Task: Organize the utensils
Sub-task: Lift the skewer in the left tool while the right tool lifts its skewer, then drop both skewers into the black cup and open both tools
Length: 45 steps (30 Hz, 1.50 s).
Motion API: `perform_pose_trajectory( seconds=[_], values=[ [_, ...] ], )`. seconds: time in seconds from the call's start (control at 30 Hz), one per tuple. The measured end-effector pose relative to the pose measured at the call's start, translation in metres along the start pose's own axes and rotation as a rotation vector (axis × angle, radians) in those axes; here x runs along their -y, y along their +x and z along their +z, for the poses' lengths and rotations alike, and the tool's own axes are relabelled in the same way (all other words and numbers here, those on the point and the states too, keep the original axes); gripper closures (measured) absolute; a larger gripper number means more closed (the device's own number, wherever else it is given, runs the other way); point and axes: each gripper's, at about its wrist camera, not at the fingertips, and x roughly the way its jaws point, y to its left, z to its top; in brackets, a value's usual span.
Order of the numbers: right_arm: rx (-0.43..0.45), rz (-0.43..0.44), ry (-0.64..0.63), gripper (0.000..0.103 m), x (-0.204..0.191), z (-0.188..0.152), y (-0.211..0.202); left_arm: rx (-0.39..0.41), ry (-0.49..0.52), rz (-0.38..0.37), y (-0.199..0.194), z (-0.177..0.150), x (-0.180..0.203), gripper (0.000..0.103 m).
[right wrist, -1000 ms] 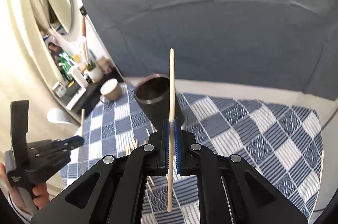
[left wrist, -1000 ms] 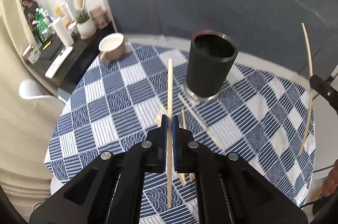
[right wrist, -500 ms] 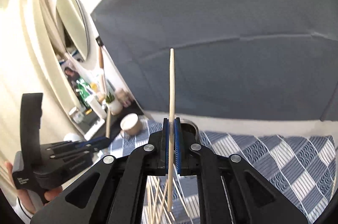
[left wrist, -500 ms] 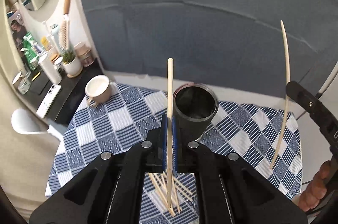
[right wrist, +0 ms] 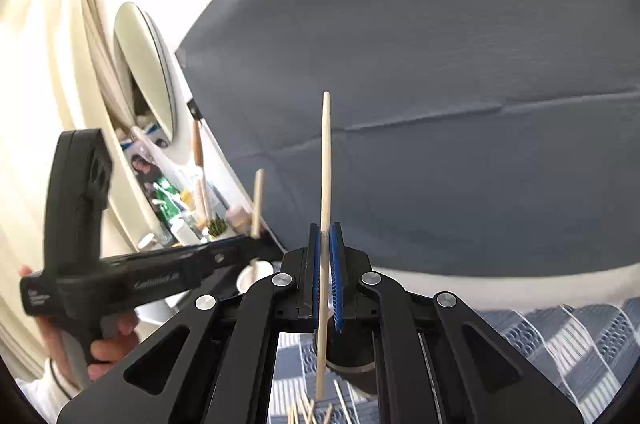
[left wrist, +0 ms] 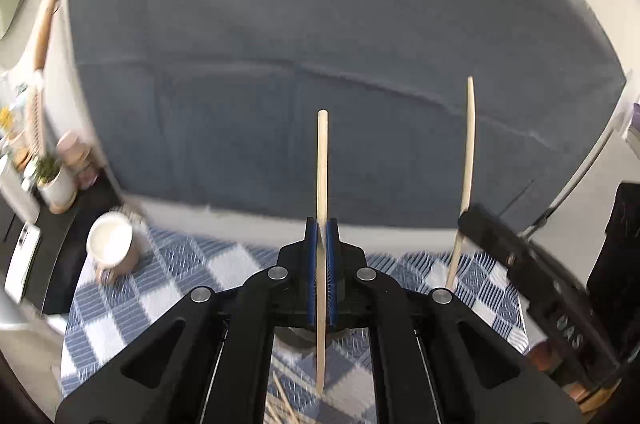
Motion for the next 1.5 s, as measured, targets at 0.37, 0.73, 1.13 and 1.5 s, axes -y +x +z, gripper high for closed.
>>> perform_pose_trajectory(
  seconds=[0.37, 0.73, 1.13, 1.5],
  values=[
    [0.065, 0.071, -0.034, 0.098, 0.015, -0.015, 0.054, 0.159, 0.034, -0.253, 0.048, 0.001, -0.025, 0.098],
    [-0.012, 0.031, 0.020, 0.098, 0.048, -0.060, 0.099, 0.095, 0.061, -0.320, 0.104, -0.050, -0.040, 0.098],
    [-0.041, -0.047, 0.032, 0.048, 0.048, -0.070, 0.079, 0.135, 0.074, -0.273, 0.067, -0.052, -0.044, 0.055],
    [-0.050, -0.123, -0.121, 0.016, 0.017, -0.076, 0.019, 0.174, 0.029, -0.077, 0.002, -0.066, -0.065, 0.017]
  ],
)
